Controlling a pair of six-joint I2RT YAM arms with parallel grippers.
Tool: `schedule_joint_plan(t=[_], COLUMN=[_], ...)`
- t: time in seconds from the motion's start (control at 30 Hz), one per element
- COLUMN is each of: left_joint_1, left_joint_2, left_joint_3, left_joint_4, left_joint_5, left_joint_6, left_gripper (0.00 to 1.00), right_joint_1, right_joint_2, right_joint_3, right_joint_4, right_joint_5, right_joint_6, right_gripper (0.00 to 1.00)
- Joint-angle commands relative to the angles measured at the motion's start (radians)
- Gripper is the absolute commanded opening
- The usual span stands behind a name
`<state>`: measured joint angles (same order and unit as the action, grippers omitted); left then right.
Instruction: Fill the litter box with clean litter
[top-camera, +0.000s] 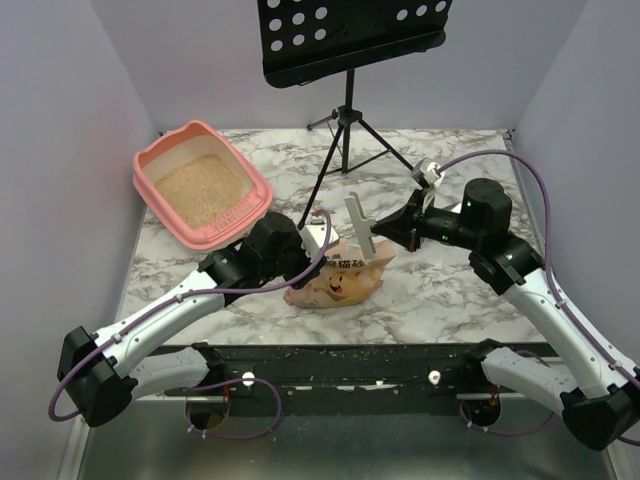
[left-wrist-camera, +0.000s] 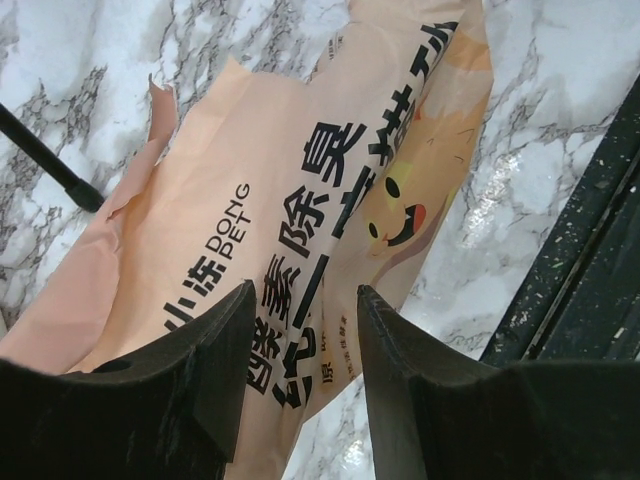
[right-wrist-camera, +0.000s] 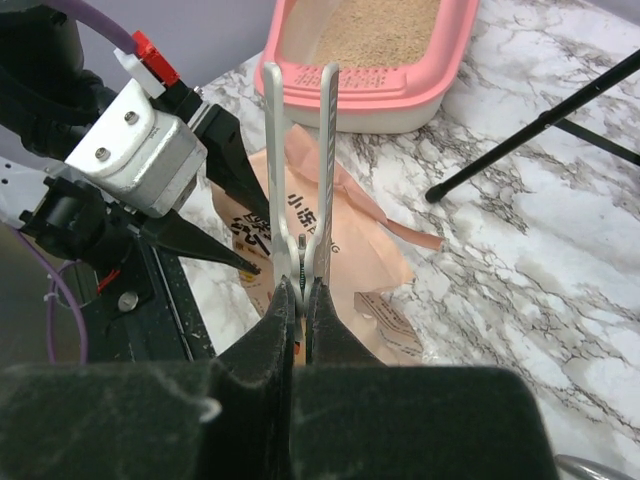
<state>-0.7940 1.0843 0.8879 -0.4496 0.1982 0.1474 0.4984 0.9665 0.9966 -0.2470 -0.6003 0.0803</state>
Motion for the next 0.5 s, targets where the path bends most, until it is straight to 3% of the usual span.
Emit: schedule_joint_plan(t=[0.0, 0.2, 0.47], left_joint_1=[-0.011, -0.013, -0.011], left_joint_2=[-0.032, -0.011, 0.02], left_joint_3=[-0.032, -0.052, -0.056], left_joint_4=[0.038, 0.057, 0.071], left_joint_5=[-0.089, -0.112, -0.129], left_joint_6=[0.035, 0.034, 0.009], left_gripper=[0.53, 0.46, 0.14], right_joint_1=[0.002, 0.002, 0.002], right_joint_2=[0.031, 0.081, 0.158], right_joint_3=[0.045, 0.062, 0.082], right_joint_4=[-0.024, -0.054, -0.092], right_joint_5=[-0.061, -0.076, -0.125], right_joint_6=[-0.051, -0.148, -0.292], right_gripper=[0.01, 0.01, 0.01])
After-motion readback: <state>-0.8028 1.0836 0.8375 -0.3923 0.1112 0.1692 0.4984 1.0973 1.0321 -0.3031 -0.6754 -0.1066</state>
